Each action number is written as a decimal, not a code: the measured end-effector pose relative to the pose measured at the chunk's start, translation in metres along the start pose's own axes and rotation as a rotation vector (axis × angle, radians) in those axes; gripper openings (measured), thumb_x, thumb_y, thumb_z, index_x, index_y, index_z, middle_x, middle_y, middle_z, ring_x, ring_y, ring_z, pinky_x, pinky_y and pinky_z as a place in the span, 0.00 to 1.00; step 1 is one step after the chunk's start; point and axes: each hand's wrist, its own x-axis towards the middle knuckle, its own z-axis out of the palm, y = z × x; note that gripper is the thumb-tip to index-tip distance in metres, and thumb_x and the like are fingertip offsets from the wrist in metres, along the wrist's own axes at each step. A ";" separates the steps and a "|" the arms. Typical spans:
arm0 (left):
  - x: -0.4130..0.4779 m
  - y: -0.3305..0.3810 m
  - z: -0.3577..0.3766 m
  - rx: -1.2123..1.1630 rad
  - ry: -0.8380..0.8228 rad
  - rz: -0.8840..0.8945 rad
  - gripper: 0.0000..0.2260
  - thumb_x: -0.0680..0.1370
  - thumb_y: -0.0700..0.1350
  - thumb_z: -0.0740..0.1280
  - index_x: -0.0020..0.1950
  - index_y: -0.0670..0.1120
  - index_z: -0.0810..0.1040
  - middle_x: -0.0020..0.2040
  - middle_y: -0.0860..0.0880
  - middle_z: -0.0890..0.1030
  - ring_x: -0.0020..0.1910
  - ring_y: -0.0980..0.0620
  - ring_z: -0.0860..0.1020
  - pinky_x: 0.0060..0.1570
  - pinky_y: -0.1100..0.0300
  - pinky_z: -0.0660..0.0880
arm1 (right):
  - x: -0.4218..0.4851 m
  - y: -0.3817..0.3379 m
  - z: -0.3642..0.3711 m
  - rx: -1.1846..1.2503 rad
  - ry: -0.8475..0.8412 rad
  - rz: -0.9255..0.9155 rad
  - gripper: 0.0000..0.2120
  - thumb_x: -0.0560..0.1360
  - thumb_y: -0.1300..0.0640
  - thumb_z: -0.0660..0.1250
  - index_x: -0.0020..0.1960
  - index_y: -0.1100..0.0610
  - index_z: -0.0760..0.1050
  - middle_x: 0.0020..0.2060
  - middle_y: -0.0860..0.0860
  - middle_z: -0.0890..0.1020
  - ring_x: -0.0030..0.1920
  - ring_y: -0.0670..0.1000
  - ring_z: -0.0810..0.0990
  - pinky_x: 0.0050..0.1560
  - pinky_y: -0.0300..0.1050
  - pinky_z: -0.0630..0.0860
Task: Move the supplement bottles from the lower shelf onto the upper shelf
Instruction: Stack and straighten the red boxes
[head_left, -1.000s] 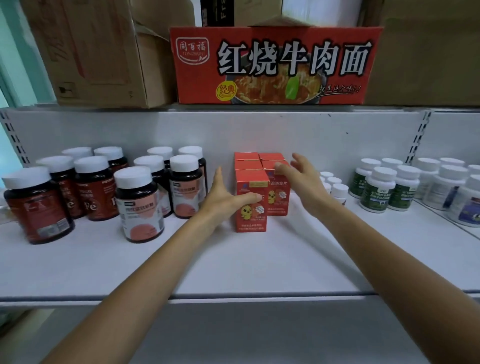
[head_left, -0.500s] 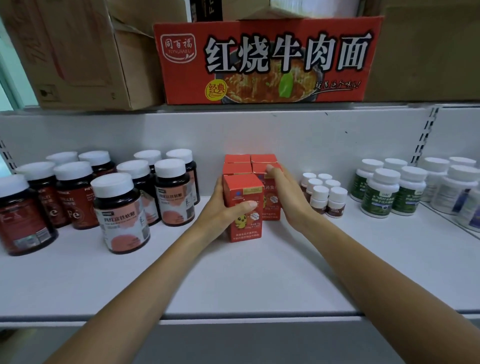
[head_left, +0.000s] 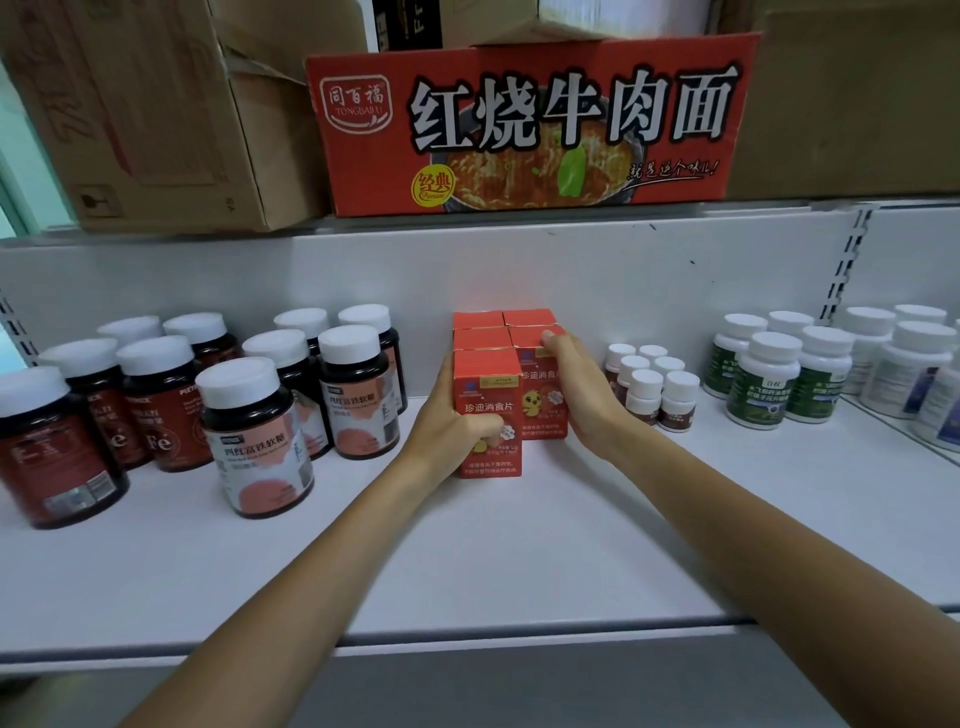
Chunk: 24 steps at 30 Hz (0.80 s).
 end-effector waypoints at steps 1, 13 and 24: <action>0.000 -0.001 0.000 -0.004 -0.008 0.002 0.34 0.56 0.37 0.62 0.64 0.41 0.68 0.40 0.52 0.77 0.32 0.67 0.75 0.31 0.74 0.71 | 0.001 0.001 0.000 0.005 0.004 -0.001 0.08 0.78 0.46 0.56 0.52 0.47 0.70 0.52 0.51 0.81 0.54 0.53 0.80 0.63 0.58 0.72; -0.002 -0.004 0.004 -0.053 -0.012 0.031 0.36 0.68 0.35 0.74 0.70 0.49 0.59 0.56 0.51 0.78 0.45 0.67 0.79 0.41 0.73 0.74 | -0.006 0.001 0.001 0.029 -0.031 -0.016 0.06 0.79 0.44 0.57 0.54 0.43 0.68 0.52 0.47 0.81 0.54 0.51 0.80 0.63 0.57 0.72; 0.004 -0.011 0.000 -0.013 -0.036 0.019 0.37 0.70 0.40 0.73 0.73 0.51 0.56 0.56 0.54 0.78 0.45 0.68 0.79 0.40 0.73 0.74 | -0.005 -0.002 0.001 -0.059 -0.015 -0.033 0.16 0.78 0.45 0.55 0.60 0.51 0.71 0.53 0.49 0.82 0.54 0.51 0.81 0.62 0.57 0.73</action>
